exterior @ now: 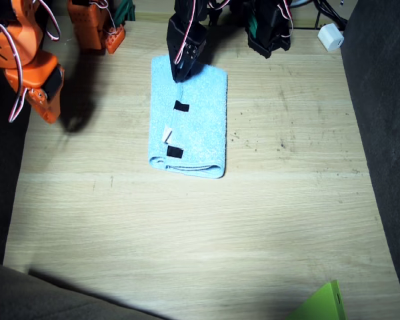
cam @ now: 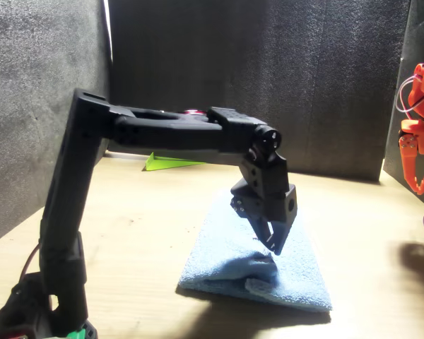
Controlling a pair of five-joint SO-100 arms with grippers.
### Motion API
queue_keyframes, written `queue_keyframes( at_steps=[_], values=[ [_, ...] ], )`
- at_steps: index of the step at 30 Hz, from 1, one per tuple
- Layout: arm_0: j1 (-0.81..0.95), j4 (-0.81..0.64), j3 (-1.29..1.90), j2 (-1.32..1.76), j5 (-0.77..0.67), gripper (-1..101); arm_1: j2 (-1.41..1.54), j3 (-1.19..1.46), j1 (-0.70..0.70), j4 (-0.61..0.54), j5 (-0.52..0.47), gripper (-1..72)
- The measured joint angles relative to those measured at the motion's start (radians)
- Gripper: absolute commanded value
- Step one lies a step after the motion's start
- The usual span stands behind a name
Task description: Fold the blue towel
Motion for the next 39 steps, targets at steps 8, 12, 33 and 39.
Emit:
queue_keyframes(
  at_steps=[8,12,33,39],
  values=[
    [0.195,0.431,-1.144,-0.477,0.138,0,0.0,0.0,0.046,0.02,0.018,0.0],
    [0.314,0.445,-1.298,-0.331,0.109,0,0.081,0.094,0.049,-0.015,0.015,0.0],
    [1.055,-0.451,1.436,1.404,0.141,0,1.094,1.361,0.091,-0.79,-0.267,-0.1],
    [1.16,-0.38,1.606,1.736,0.179,0,1.562,1.608,0.046,-0.701,-0.37,-0.1]
  ],
)
